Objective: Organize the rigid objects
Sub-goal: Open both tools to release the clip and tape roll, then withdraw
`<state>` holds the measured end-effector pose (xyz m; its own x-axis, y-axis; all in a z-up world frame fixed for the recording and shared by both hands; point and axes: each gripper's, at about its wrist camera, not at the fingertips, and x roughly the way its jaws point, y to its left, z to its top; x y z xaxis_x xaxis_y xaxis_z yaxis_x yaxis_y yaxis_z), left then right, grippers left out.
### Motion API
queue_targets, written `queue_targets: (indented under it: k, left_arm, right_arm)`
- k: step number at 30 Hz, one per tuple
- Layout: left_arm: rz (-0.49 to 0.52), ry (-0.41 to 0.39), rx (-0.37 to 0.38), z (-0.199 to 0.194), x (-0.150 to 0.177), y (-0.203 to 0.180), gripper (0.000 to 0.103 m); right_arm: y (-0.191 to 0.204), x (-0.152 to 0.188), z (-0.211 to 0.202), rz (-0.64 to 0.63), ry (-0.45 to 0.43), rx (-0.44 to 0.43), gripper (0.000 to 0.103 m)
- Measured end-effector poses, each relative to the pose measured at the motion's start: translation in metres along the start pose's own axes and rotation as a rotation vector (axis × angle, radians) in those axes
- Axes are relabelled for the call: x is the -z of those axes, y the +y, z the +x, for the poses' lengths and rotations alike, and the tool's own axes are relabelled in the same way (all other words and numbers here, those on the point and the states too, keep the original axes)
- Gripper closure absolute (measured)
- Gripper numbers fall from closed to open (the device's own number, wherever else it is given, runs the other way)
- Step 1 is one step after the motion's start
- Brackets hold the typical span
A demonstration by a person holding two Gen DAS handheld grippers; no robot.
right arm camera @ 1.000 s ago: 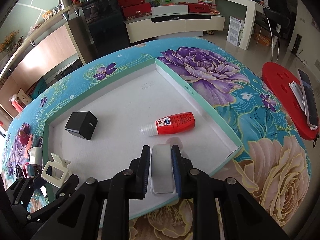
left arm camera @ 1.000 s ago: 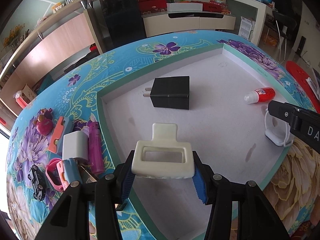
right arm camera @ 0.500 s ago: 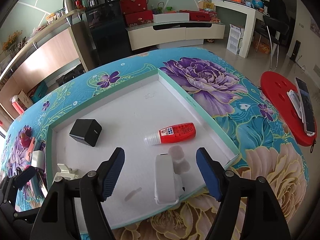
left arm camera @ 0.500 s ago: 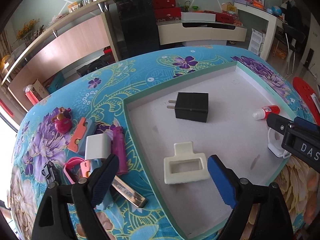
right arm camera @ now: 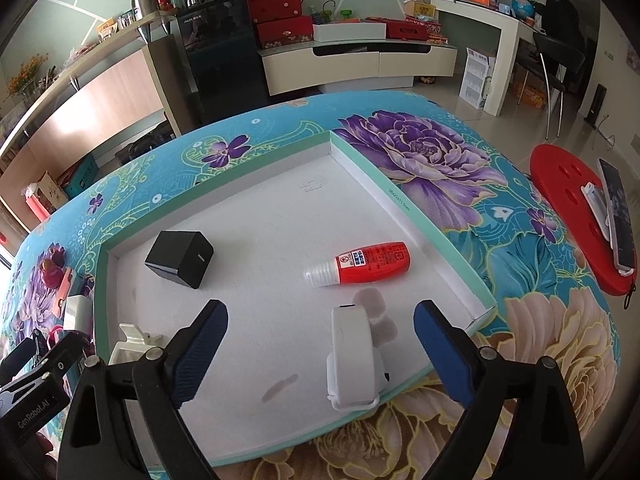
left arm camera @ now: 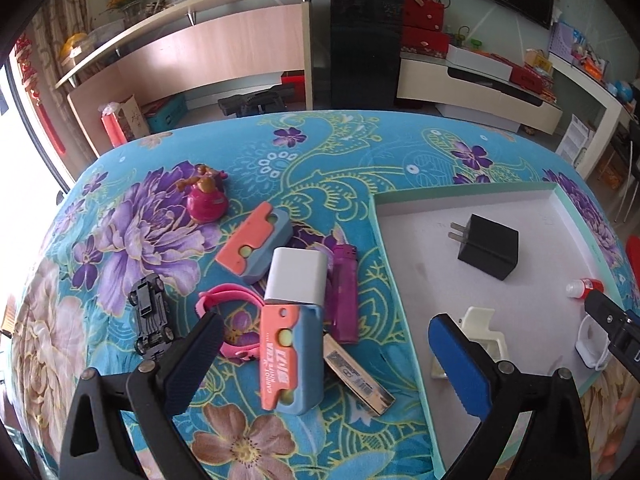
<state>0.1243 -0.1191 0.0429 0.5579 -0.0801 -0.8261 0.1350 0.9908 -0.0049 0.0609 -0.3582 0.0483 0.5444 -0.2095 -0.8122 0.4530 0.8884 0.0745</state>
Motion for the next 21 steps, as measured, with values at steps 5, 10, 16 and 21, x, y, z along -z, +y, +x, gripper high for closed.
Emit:
queue_targets:
  k: [5, 10, 16, 21]
  left_arm:
    - [-0.035, -0.014, -0.013, -0.006, -0.002, 0.017, 0.0]
    - [-0.075, -0.031, -0.018, -0.015, -0.003, 0.035, 0.0]
    - [-0.127, -0.052, -0.033, -0.025, 0.0, 0.064, 0.0]
    - [-0.205, -0.053, -0.031, -0.025, 0.005, 0.09, 0.0]
  right_arm:
    - [0.008, -0.002, -0.007, 0.008, -0.038, -0.025, 0.009]
    - [0.023, -0.001, -0.009, -0.013, -0.066, -0.084, 0.009]
    - [0.04, 0.0, -0.014, -0.042, -0.104, -0.1, 0.009]
    - [0.051, 0.003, -0.009, -0.072, -0.104, -0.067, 0.009]
